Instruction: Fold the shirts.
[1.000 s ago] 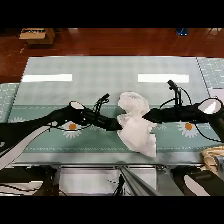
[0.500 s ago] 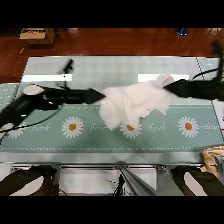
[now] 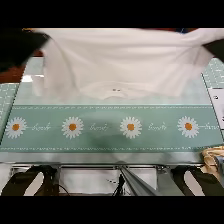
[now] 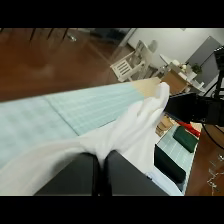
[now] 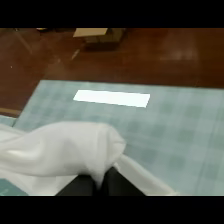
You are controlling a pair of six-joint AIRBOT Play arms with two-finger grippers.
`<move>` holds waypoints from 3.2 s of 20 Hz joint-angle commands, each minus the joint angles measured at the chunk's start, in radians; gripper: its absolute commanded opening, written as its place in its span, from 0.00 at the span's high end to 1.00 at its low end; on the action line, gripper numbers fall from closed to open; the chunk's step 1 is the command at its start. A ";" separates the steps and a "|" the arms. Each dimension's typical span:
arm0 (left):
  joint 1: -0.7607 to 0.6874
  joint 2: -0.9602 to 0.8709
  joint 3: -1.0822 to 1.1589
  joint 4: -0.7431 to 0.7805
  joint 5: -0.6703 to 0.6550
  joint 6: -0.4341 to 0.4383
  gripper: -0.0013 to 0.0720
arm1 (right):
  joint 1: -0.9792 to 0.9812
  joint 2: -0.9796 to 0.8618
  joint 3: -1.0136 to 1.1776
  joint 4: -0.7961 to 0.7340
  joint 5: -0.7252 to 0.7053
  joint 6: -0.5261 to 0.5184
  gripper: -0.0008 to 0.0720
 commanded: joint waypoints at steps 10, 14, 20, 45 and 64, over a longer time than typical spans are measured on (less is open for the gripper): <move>0.016 0.040 0.581 0.396 -0.347 -0.475 0.95 | -0.005 0.011 0.491 -0.173 0.228 0.173 0.96; 0.015 0.042 0.423 0.435 -0.418 -0.507 0.95 | -0.004 -0.078 0.491 -0.277 0.438 0.190 0.96; -0.097 0.025 -0.161 0.434 -0.162 -0.433 0.95 | 0.093 -0.432 0.490 -0.325 0.445 0.159 0.96; -0.194 -0.475 -0.425 0.435 0.137 -0.139 0.95 | 0.007 -0.807 0.443 -0.650 0.305 0.127 0.50; -0.194 -0.475 -0.425 0.435 0.138 -0.139 0.95 | 0.253 -0.710 -0.482 -0.090 -0.404 0.087 0.40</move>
